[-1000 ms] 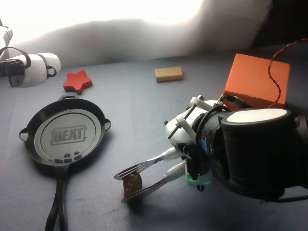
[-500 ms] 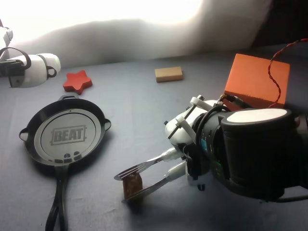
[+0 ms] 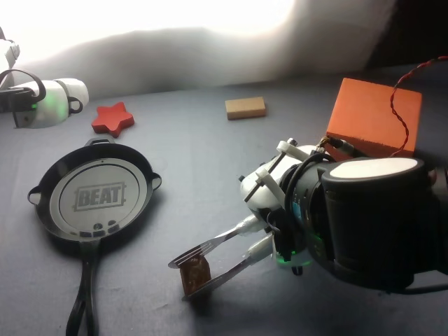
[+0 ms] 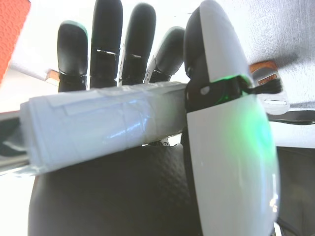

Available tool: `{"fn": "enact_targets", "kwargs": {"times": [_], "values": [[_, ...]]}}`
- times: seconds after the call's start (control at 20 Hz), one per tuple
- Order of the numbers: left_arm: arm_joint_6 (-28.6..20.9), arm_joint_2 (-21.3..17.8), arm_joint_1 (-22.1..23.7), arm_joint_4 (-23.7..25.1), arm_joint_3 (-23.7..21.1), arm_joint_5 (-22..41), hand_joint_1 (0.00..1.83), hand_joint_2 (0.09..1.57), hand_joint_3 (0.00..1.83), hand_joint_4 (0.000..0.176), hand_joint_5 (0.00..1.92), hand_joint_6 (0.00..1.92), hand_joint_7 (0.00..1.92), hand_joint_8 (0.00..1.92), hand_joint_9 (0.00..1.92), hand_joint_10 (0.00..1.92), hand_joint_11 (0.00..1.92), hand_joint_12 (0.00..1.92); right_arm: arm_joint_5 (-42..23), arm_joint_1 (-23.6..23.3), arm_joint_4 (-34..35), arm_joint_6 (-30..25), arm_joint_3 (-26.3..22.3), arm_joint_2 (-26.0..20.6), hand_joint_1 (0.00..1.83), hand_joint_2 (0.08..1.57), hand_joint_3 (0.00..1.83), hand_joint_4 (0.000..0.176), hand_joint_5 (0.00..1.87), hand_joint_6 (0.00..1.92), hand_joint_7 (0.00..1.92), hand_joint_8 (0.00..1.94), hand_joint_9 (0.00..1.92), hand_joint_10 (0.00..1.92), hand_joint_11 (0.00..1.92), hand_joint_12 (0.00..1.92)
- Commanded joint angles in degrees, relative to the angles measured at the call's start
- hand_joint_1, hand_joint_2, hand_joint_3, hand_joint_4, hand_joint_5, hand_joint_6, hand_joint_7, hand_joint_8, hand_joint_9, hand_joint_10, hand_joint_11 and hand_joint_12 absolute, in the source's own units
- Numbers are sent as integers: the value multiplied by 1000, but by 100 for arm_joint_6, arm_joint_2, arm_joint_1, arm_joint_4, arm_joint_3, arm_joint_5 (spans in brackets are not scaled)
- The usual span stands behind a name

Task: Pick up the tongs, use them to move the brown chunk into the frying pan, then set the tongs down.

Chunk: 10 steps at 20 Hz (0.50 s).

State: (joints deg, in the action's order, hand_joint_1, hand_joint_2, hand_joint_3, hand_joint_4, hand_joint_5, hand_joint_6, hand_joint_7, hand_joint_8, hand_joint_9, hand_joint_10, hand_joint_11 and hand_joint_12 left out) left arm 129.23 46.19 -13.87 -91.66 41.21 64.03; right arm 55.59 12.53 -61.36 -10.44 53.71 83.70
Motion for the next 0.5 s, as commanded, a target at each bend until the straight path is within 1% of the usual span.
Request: {"fn": "enact_targets", "kwargs": {"times": [0.0, 0.05, 0.1, 0.15, 0.3, 0.35, 0.45], "values": [[23, -63, 21, 552, -4, 257, 0, 1248, 0, 0, 22, 5, 66, 4, 81, 6, 0, 355, -3, -47, -405, 19, 0, -9, 1206, 1153, 0, 0, 847, 1237, 999, 971, 998, 806, 613, 1597], [23, -63, 21, 552, -4, 257, 0, 1248, 0, 0, 23, 4, 67, 2, 77, 3, 0, 345, -3, -49, -405, 16, 0, -8, 1334, 1139, 6, 0, 826, 1220, 1000, 916, 900, 1191, 604, 1605], [23, -63, 21, 552, -4, 257, 0, 1250, 0, 0, 22, 3, 62, 0, 72, 1, 0, 342, -3, -48, -405, 16, 0, -7, 1232, 1149, 7, 0, 830, 1236, 999, 976, 925, 1022, 605, 1595], [37, -63, 21, 552, -5, 257, 9, 1256, 2, 0, 27, 4, 73, 3, 81, 4, 0, 350, -3, -44, -405, 15, 0, -7, 1341, 1137, 2, 0, 822, 1211, 1009, 907, 898, 1223, 619, 1595], [39, -63, 21, 552, -5, 257, 11, 1257, 2, 0, 28, 4, 76, 4, 83, 4, 0, 352, -5, -45, -405, 16, 0, -8, 1363, 1134, 1, 0, 821, 1207, 1011, 894, 893, 1264, 621, 1595], [39, -63, 19, 552, -5, 257, 12, 1257, 1, 0, 33, 4, 79, 3, 83, 3, 0, 335, -8, -46, -405, 16, 0, -7, 1371, 1129, 0, 0, 825, 1144, 1020, 868, 918, 1299, 674, 1646], [39, -63, 16, 552, -8, 257, 0, 1255, 0, 0, 26, 0, 78, 1, 81, 1, 0, 338, -10, -51, -405, 19, 0, -7, 1375, 1129, 0, 0, 806, 1128, 1020, 854, 943, 1311, 758, 1631]]}}
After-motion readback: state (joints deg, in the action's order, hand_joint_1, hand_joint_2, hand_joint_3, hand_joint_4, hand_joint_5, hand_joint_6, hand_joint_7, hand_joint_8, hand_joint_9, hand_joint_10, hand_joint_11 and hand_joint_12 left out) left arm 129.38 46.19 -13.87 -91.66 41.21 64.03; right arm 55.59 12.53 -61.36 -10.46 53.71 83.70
